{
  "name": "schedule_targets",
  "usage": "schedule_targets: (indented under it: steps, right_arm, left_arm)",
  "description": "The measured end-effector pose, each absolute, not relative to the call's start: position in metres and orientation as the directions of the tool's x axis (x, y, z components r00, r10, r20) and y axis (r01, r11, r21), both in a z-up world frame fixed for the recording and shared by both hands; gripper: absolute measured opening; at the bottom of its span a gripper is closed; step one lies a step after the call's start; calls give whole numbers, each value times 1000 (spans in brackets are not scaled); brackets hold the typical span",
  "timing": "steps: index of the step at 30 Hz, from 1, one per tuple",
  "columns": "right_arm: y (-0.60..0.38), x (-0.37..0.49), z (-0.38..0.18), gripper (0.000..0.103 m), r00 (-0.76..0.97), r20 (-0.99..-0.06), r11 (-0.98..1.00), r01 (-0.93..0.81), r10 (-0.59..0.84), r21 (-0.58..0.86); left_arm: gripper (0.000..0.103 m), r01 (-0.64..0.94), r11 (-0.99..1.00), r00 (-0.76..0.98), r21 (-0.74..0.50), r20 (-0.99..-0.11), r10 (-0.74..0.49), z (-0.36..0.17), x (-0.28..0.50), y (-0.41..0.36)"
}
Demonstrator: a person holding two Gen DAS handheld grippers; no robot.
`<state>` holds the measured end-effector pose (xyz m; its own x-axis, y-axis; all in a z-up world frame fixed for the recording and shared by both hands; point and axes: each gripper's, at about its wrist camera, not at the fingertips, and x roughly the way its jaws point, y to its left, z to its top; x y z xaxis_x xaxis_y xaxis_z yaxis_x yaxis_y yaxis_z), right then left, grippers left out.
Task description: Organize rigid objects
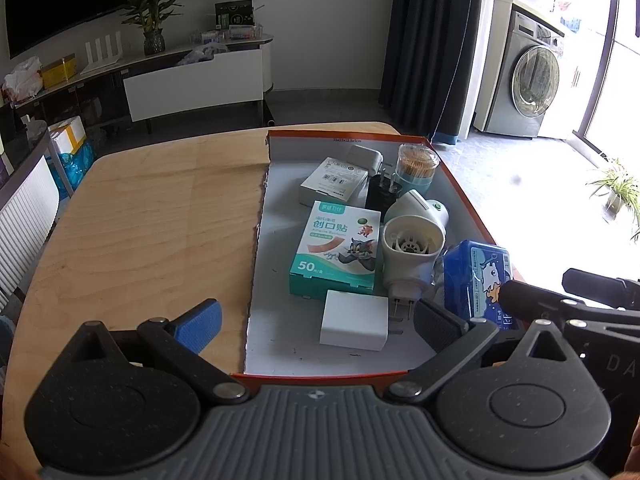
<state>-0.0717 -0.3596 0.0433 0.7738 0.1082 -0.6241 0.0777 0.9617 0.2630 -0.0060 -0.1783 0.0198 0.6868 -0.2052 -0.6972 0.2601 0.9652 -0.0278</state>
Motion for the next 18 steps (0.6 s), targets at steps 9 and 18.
schedule_targets:
  steps: [9,18]
  right_arm:
    - [-358,-72,42,88,773,-625,962,78,108,263]
    - [-359,-72,43,88,773,-625,962,78,109,263]
  left_arm:
    - [103,262,965,687,-28,-697,-206,19,-6,-178]
    - [103,261,965,684,-26,-700,-204,19,-6,-178]
